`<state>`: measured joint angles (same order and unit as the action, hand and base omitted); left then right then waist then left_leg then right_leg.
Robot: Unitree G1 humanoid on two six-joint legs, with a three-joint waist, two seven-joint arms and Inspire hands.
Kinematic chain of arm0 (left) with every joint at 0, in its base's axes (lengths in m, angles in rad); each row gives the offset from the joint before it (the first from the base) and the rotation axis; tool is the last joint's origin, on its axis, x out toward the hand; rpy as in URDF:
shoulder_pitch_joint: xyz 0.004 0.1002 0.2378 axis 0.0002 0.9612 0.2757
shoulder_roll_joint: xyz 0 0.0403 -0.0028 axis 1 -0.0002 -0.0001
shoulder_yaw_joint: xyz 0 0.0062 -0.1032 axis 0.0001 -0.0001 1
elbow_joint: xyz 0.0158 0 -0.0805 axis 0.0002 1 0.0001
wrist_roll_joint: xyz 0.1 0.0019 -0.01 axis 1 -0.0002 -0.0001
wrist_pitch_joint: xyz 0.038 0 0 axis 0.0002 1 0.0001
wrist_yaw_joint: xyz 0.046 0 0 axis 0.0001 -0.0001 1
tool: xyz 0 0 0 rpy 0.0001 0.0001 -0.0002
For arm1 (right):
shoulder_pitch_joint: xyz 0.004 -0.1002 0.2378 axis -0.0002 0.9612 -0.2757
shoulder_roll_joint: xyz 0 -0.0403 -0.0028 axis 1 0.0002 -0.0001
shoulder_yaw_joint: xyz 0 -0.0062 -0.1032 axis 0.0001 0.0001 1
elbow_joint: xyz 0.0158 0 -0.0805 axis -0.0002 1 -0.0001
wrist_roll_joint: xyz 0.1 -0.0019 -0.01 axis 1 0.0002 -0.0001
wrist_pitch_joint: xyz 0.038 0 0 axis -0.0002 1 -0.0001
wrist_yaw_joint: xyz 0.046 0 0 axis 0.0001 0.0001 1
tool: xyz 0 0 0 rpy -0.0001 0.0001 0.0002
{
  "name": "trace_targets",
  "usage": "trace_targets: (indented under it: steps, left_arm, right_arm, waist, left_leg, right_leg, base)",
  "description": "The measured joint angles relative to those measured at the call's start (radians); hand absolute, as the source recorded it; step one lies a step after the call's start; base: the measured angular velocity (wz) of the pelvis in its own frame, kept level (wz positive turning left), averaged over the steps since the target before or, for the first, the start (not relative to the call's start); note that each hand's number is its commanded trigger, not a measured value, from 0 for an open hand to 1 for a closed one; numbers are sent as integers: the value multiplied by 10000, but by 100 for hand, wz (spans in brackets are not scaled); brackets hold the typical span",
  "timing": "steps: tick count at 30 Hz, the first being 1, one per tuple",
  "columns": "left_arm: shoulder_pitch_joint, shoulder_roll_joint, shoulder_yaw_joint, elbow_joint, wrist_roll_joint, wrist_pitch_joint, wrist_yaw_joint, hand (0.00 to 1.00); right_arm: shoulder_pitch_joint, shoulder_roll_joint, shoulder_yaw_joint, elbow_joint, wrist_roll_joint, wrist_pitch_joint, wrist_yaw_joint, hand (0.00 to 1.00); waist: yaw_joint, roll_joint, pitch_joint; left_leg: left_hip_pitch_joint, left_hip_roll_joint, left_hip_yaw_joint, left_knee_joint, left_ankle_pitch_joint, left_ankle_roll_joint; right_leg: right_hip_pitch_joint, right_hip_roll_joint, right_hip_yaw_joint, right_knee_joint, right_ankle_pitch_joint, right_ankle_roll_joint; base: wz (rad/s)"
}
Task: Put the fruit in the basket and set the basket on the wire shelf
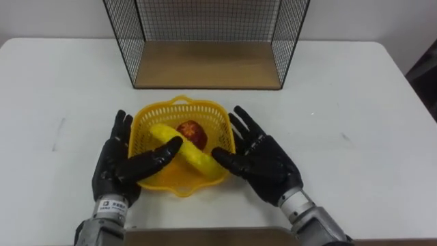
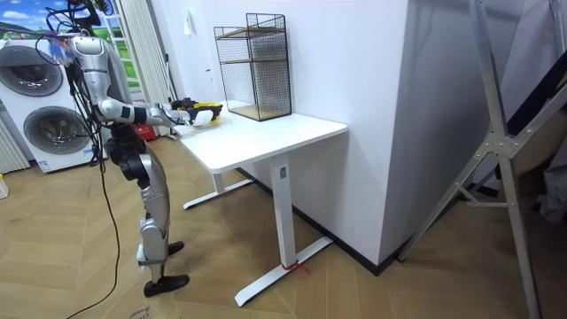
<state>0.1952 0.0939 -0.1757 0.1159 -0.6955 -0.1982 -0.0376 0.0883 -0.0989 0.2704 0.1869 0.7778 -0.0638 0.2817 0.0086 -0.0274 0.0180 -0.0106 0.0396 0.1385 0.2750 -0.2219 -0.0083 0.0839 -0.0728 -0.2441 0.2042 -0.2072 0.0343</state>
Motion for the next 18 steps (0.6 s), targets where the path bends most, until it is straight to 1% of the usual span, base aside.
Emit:
trace_targets:
  steps: [2, 3, 5, 8, 11, 18]
  left_arm:
    - [-33, -42, -290, 0, 4, -1, 42, 0]
    - [-75, -41, -470, 0, 4, 3, 43, 0]
    - [-89, -40, -639, 0, 8, 8, 44, 0]
    - [-169, -52, -793, 0, 12, 32, 44, 0]
    - [-342, -50, -963, -5, 5, 34, 44, 0]
    - [-414, -49, -1071, -4, -157, 33, 43, 0]
  right_arm:
    - [-1, -7, -68, 2, -470, -264, -236, 0]
    - [-1, -11, -95, 2, -629, -368, -403, 0]
    - [0, -9, -111, 2, -880, -505, -620, 0]
    - [0, -6, -147, 3, -1187, -616, -891, 0]
    - [3, -9, -149, 2, -1189, -772, -1185, 0]
    - [3, -6, -122, 2, -1098, -792, -1507, 0]
  waist:
    - [-99, 17, -1]
    - [-160, 52, 12]
    - [-385, 105, 10]
    - [-580, 141, 3]
    - [-602, 144, 0]
    - [-601, 123, -5]
  left_leg:
    - [8, 11, 3, 6, 0, -1]
    - [15, 14, 5, 5, 0, -1]
    - [20, 14, 14, -3, 1, -1]
    - [31, 31, 70, -16, 1, -1]
    - [28, 45, 198, -49, 1, -1]
    - [105, 47, 270, -56, 2, 1]
  right_leg:
    - [12, 3, -14, 1, 5, -7]
    - [12, 7, 0, 6, 6, -9]
    - [3, 7, 12, 20, 6, -10]
    - [-31, 18, 85, 35, 6, -10]
    - [-162, 18, 225, 126, 6, -10]
    - [-155, 16, 328, 145, 6, -10]
  base:
    - [2]
    - [0]
    - [-2]
    - [-7]
    - [-13]
    - [-3]
